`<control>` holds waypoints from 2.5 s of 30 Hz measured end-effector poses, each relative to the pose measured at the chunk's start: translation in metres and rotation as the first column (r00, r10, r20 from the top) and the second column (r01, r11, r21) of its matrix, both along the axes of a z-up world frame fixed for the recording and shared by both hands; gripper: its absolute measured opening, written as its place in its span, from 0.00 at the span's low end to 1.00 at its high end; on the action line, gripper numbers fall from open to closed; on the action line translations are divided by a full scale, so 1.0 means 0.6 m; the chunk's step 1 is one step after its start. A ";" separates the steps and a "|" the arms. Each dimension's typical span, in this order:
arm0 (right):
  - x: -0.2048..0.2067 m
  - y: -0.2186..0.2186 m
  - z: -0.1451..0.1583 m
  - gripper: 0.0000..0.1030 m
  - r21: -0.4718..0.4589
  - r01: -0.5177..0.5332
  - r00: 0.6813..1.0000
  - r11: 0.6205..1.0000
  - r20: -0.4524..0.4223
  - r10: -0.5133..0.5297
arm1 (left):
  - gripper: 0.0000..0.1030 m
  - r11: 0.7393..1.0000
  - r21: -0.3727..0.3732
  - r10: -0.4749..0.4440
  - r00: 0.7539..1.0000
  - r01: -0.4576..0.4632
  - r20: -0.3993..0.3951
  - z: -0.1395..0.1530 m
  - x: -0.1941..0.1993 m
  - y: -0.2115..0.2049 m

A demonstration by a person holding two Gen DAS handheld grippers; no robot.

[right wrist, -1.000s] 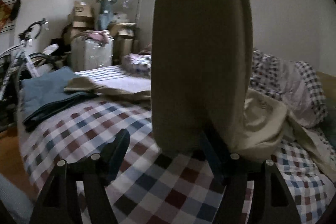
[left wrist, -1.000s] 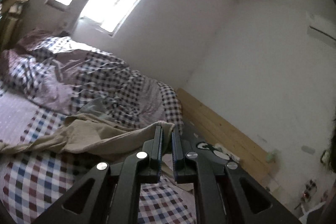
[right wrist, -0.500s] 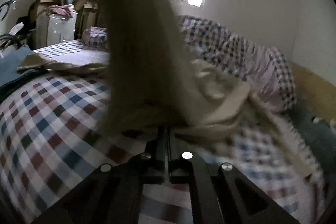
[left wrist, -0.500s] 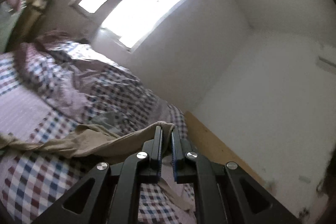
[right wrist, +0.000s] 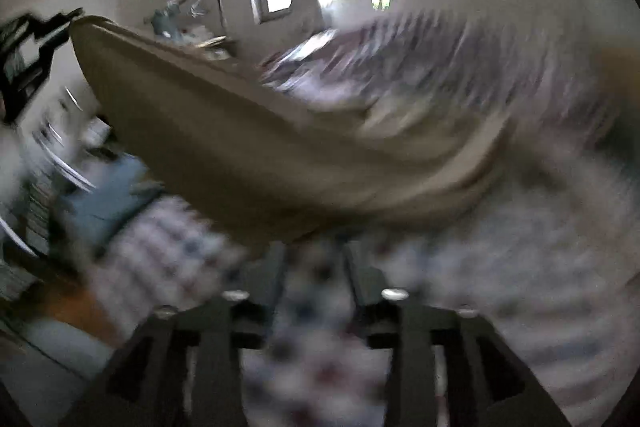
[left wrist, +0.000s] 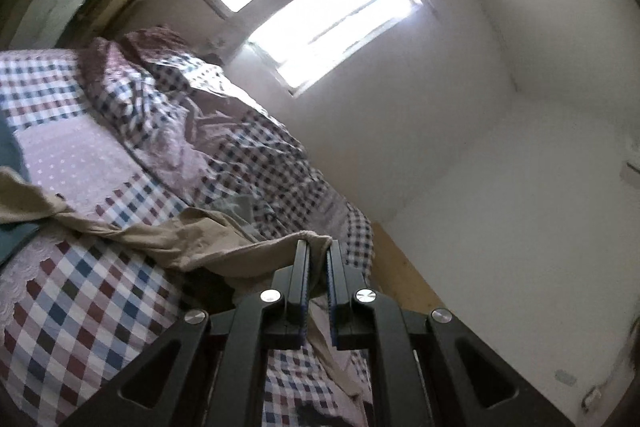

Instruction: Fold clothes

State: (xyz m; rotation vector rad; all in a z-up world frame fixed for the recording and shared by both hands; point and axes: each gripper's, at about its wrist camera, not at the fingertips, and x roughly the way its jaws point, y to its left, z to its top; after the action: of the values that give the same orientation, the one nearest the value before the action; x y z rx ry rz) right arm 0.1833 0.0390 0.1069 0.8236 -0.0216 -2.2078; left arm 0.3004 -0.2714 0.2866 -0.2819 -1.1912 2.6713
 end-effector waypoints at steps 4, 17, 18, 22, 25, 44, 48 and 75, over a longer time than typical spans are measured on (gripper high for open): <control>0.002 -0.055 -0.032 0.45 0.050 -0.008 1.000 0.999 -0.022 0.009 | 0.06 0.995 -0.091 -0.041 0.999 0.039 -0.024 0.046 -0.013 0.039; 0.040 -0.241 -0.098 0.50 0.316 0.082 0.939 0.945 -0.342 0.032 | 0.06 0.991 -0.116 -0.065 0.997 0.060 -0.048 0.091 -0.042 0.050; 0.046 -0.253 -0.102 0.50 0.329 0.093 0.929 0.940 -0.367 0.037 | 0.06 0.992 -0.111 -0.065 0.997 0.060 -0.049 0.091 -0.043 0.048; 0.104 -0.263 -0.115 0.66 0.331 0.172 0.853 0.928 -0.521 0.028 | 0.06 0.992 -0.111 -0.070 0.996 0.064 -0.054 0.094 -0.040 0.044; 0.107 -0.289 -0.130 0.69 0.385 0.218 0.824 0.897 -0.565 0.043 | 0.06 0.992 -0.110 -0.075 0.995 0.068 -0.059 0.095 -0.035 0.042; 0.011 -0.158 -0.016 0.00 0.472 0.258 0.855 0.843 -0.518 0.028 | 0.06 0.997 0.053 0.062 0.997 -0.060 -0.044 0.039 0.001 -0.070; 0.024 -0.060 0.067 0.00 0.532 0.290 0.804 0.795 -0.587 0.099 | 0.06 0.987 0.138 0.082 0.997 -0.079 -0.010 -0.004 0.014 -0.097; 0.017 0.250 -0.049 0.40 0.403 0.023 0.985 0.915 0.146 -0.089 | 0.00 0.944 0.061 0.275 0.878 -0.323 0.391 -0.309 0.118 -0.120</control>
State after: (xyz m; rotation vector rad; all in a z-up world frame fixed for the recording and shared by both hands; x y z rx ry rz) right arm 0.1938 0.1889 0.0778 1.2397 0.3446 -2.2254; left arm 0.3710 -0.3435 0.1013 -0.6691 -1.6292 2.8717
